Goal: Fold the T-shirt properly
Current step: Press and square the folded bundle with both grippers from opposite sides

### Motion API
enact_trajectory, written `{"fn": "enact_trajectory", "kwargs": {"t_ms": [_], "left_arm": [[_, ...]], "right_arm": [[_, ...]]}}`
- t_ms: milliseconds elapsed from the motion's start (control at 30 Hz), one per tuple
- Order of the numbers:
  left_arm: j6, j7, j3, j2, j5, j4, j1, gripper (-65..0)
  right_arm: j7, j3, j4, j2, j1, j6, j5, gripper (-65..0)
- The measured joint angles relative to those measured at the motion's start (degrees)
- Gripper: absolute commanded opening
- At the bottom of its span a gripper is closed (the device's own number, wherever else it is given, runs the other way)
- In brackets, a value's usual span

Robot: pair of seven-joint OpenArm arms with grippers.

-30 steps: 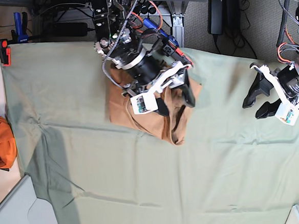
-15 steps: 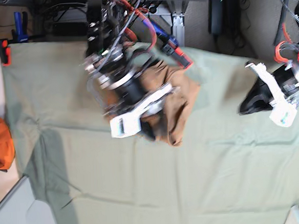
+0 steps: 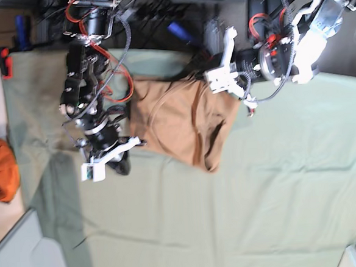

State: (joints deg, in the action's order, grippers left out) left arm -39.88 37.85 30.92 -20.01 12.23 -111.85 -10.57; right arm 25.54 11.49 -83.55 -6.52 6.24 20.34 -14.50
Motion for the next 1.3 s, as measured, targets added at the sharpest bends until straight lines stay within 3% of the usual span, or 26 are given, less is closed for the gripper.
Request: {"fn": "enact_trajectory", "kwargs": {"t_ms": [300,467,567,1000,1100,1167,1300], "left_arm": [[-0.02,-4.94,0.37,0.15,-0.79,15.1,7.13,-65.0],[-1.64,-7.23,-1.05,0.46,1.01,20.92,10.21,-65.0],[-1.57,-7.23,-2.23,0.59,0.57,22.71,12.11,-65.0],[-0.63,-6.91,-2.49,0.0,-2.67,24.5,21.46,-65.0],[-0.68,-1.01,-2.47,0.0,-1.42,24.48,23.06,-65.0],[-0.66,4.81,-2.47,-0.9,4.07,24.3,23.82,-65.0],[-0.42,6.05,-2.47,-6.08,8.35,20.44,22.6,-65.0]], "right_arm": [[0.26,-8.74,2.95,-6.03,0.44,0.0,-0.09,-65.0],[6.54,-9.22,2.91,-8.48,0.39,0.0,-6.1,-65.0],[7.54,-9.2,2.38,-10.01,-0.63,0.0,-9.99,-65.0],[8.39,-9.2,-17.03,-10.43,-18.91,0.11,-14.25,-65.0],[8.66,-9.2,-19.98,-10.43,-21.18,0.13,-13.86,-65.0],[8.52,-8.9,-20.72,-10.43,-21.44,0.13,-13.27,-65.0],[7.89,-6.27,-20.7,-10.43,-21.31,0.13,-11.96,-65.0]]}}
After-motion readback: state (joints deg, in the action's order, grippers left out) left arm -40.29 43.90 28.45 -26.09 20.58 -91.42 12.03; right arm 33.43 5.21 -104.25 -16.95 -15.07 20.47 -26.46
